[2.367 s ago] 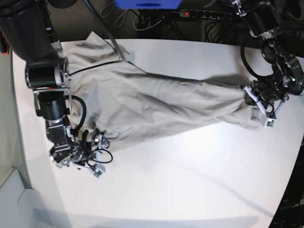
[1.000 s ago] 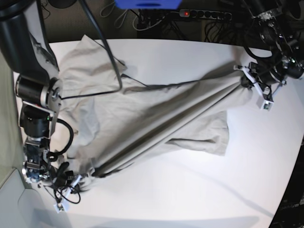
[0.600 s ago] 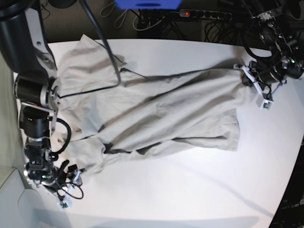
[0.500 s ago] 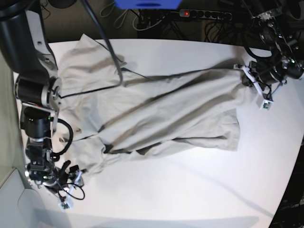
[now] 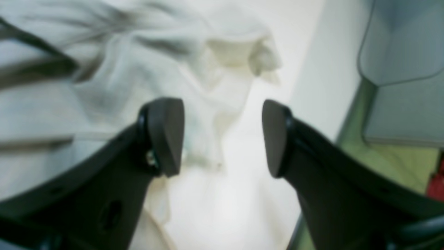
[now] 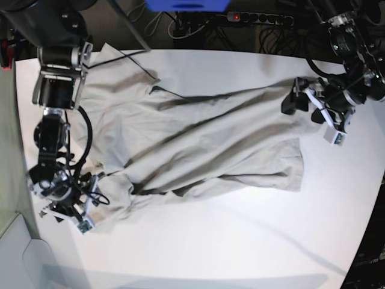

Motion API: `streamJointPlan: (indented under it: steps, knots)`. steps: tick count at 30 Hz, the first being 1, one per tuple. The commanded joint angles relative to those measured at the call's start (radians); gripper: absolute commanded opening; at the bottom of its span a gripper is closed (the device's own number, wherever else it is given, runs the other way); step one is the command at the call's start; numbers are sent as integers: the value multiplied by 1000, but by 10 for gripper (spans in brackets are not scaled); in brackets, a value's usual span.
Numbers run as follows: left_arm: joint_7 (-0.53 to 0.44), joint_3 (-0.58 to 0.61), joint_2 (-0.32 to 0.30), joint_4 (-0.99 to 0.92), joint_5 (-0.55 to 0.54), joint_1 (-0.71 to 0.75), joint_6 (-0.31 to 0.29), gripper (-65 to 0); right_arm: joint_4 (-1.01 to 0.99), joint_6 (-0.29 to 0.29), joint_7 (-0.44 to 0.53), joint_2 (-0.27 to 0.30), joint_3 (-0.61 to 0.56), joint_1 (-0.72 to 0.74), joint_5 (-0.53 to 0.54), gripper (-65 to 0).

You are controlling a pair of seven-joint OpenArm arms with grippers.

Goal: Layout the t-shirt on the table in an organized manner, then fold the t-shirt properly
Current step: 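Drag the shirt hem with the right gripper away from the left gripper, then release the shirt with the left gripper and move it onto the shirt body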

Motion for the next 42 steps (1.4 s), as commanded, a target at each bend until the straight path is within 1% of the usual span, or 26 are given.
streamJointPlan:
  steps: [1, 3, 4, 7, 10, 11, 15, 18, 20, 21, 23, 24, 25, 26, 27, 28, 29, 30, 31, 32, 35, 36, 37, 39, 40, 42]
  knots:
    - [-10, -2, -9, 25, -33, -11, -2, -90, 66, -1, -1, 10, 5, 5, 0, -285]
    - [-16, -17, -6, 39, -34, -13, -2, -90, 150, -1, -35, -5, 5, -50, 1, -285]
    - [-19, -35, -3, 42, -34, -21, 8, -90, 180, -1, -41, -10, 5, -76, 1, -285]
    - [-21, -89, -2, 24, -27, -90, 12, -90, 195, -1, -44, -13, 3, -113, 1, -285]
    - [-23, -108, 2, -62, 35, -203, 12, -90, 193, -1, -47, -25, 3, -117, 1, -285]
    - [-23, -108, 12, -97, 59, -240, 13, -91, 193, -1, -47, -27, 3, -119, 1, -285]
    - [-23, -106, 97, -208, 145, -352, 13, -92, 207, -1, -49, -36, 3, -154, 0, -286]
    - [-24, -106, 190, -289, 188, -409, 13, -93, 227, -1, -49, -41, 3, -185, 0, -286]
    - [-58, -106, 242, -329, 216, -432, 12, -94, 246, -1, -49, -48, 3, -203, 0, -287]
    - [-87, -106, 258, -346, 222, -433, 12, -99, 256, -1, -49, -56, 3, -211, 0, -287]
    - [-127, -106, 275, -371, 219, -435, 1, -152, 278, -1, -49, -56, 3, -223, 0, -287]
    - [-139, -106, 278, -380, 217, -435, 1, -211, 289, -1, -49, -56, 3, -230, 0, -287]
    - [-151, -98, 278, -390, 217, -436, 1, -286, 298, -1, -49, -56, 3, -234, 0, -287]
    - [-162, -83, 275, -398, 217, -436, 5, -383, 307, -1, -49, -56, 3, -239, -2, -287]
    - [-173, -71, 272, -397, 217, -438, 10, -495, 316, -1, -49, -56, 3, -240, -2, -287]
    - [-188, -65, 272, -386, 217, -439, 12, -622, 319, -1, -49, -56, 3, -243, -2, -287]
    - [-208, -58, 272, -355, 217, -443, 13, -650, 321, -1, -49, -56, 3, -243, -2, -287]
    - [-236, -55, 276, -311, 217, -450, 13, -648, 321, -1, -49, -56, 3, -243, -2, -287]
    - [-271, -55, 279, -260, 219, -453, 13, -613, 321, -1, -49, -56, 3, -243, -2, -287]
    - [-311, -52, 282, -222, 219, -456, 13, -614, 321, -1, -49, -56, 5, -243, -2, -287]
    - [-426, 14, 285, -143, 228, -482, 15, -650, 321, -1, -49, -59, 5, -243, -2, -287]
    - [-451, 34, 285, -125, 228, -489, 28, -649, 321, -1, -49, -59, 5, -243, -2, -287]
    - [-461, 44, 285, -110, 228, -495, 59, -647, 321, -1, -49, -61, 5, -243, -2, -287]
    - [-475, 55, 285, -104, 251, -502, 168, -647, 322, -1, -49, -61, 5, -245, -2, -288]
    - [-484, 75, 285, -116, 296, -512, 223, -647, 322, -1, -49, -61, 5, -245, -2, -288]
    - [-549, 121, 285, -180, 391, -530, 303, -647, 322, -1, -49, -61, 5, -245, -2, -288]
